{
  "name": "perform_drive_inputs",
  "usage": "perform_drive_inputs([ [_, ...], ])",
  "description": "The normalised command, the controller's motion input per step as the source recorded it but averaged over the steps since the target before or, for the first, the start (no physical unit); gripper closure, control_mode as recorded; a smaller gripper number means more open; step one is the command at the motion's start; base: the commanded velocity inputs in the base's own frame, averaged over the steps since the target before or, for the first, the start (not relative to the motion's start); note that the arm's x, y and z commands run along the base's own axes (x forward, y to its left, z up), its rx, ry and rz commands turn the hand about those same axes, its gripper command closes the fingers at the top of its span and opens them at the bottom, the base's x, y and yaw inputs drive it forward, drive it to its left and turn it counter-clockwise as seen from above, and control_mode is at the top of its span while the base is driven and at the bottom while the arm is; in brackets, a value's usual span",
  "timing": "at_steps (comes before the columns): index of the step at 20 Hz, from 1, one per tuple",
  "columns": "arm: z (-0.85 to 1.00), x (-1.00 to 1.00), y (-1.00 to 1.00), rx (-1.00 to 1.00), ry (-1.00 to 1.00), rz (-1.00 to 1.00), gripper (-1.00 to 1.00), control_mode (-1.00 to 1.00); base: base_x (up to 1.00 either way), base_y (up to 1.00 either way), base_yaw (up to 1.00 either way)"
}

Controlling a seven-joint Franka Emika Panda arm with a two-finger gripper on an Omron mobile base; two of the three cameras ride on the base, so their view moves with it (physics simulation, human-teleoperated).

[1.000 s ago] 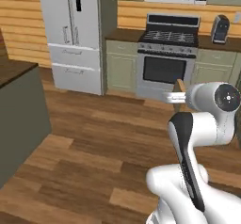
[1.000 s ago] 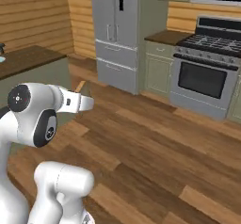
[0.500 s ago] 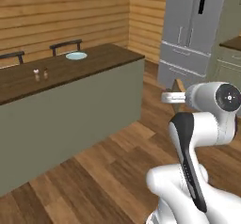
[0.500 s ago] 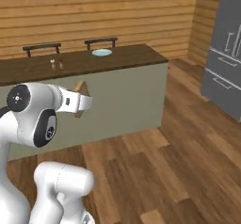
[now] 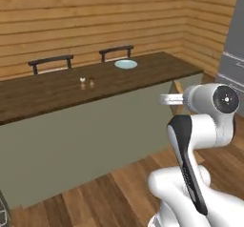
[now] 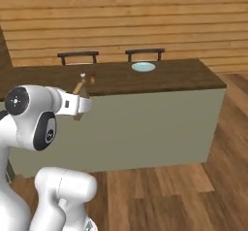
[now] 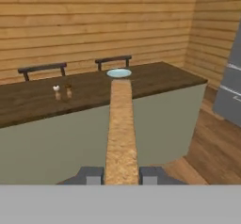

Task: Start the toaster. Once the lever pops up, take the bread to the plate on the dining counter.

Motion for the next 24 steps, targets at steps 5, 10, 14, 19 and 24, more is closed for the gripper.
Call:
perform_drive_inputs([
  [5,0.00,0.00,0.00,0.00,0.00,0.00,1.00,1.00,1.00,-0.50,0.35],
  [10,0.00,0.00,0.00,0.00,0.00,0.00,1.00,1.00,0.83,-0.76,0.36],
  [14,0.00,0.00,0.00,0.00,0.00,0.00,1.00,1.00,0.71,-0.84,0.34],
  [19,0.00,0.00,0.00,0.00,0.00,0.00,1.00,1.00,0.70,-0.93,0.29],
  [24,0.00,0.00,0.00,0.00,0.00,0.00,1.00,1.00,0.84,-0.71,0.21],
])
